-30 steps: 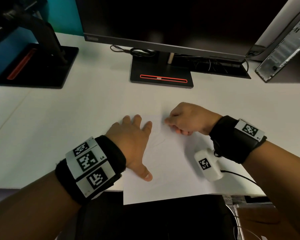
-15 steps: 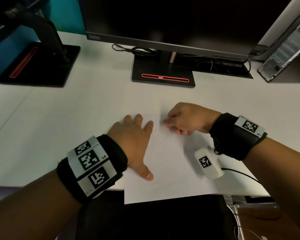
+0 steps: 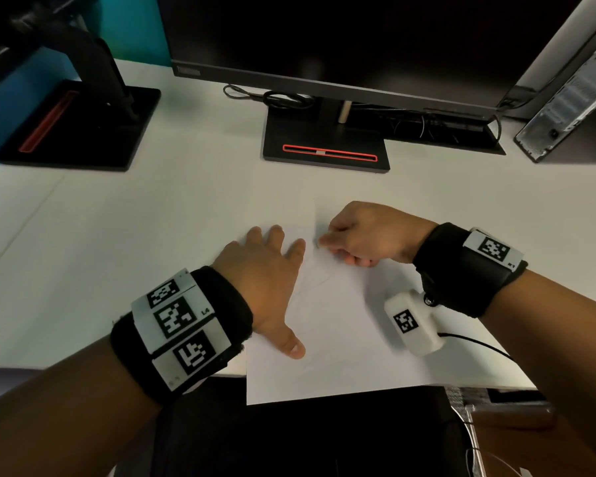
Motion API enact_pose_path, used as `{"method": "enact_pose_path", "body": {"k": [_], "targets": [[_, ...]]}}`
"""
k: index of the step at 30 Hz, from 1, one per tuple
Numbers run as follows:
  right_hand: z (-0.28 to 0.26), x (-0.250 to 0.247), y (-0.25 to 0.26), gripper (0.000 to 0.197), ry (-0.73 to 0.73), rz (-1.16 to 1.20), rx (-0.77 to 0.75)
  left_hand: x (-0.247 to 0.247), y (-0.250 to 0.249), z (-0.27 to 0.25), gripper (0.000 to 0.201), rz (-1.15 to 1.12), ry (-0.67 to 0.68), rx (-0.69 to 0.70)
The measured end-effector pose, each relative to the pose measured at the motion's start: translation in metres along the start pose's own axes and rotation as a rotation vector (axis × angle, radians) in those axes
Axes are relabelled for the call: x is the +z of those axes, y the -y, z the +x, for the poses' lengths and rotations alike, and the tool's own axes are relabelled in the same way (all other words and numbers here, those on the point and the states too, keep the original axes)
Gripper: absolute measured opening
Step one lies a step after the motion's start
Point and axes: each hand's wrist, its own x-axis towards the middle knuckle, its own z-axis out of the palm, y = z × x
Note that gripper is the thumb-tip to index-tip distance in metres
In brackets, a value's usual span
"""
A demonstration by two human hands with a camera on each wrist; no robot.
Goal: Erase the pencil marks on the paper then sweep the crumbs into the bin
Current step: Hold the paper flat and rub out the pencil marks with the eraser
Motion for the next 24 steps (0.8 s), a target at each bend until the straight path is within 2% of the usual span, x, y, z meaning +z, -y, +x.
{"method": "enact_pose_path", "body": {"k": [3,7,11,14,18,22,24], "targets": [[0.003,-0.004,-0.003,0.038,-0.120,-0.009,0.024,0.001,0.000,0.000,0.148,0.002,-0.005,-0.003],[-0.003,0.003,0.003,0.039,0.005,-0.024,-0.040,0.001,0.000,0.000,0.148,-0.002,0.007,-0.003],[0.002,-0.001,0.002,0.040,-0.129,-0.083,-0.030,0.001,-0.001,-0.001,0.148,0.000,0.005,-0.007],[0.000,0.005,0.005,0.040,-0.016,-0.093,-0.066,0.001,0.000,-0.001,0.147,0.001,0.001,-0.006],[0.001,-0.001,0.003,0.041,-0.117,-0.113,-0.047,0.001,-0.001,0.000,0.147,0.011,-0.001,-0.009],[-0.004,0.006,0.010,0.042,0.052,-0.105,-0.082,0.001,0.001,0.000,0.146,0.005,-0.009,-0.002],[-0.001,0.002,0.008,0.041,-0.009,-0.123,-0.067,0.001,0.001,0.000,0.147,0.007,-0.007,-0.004]]}}
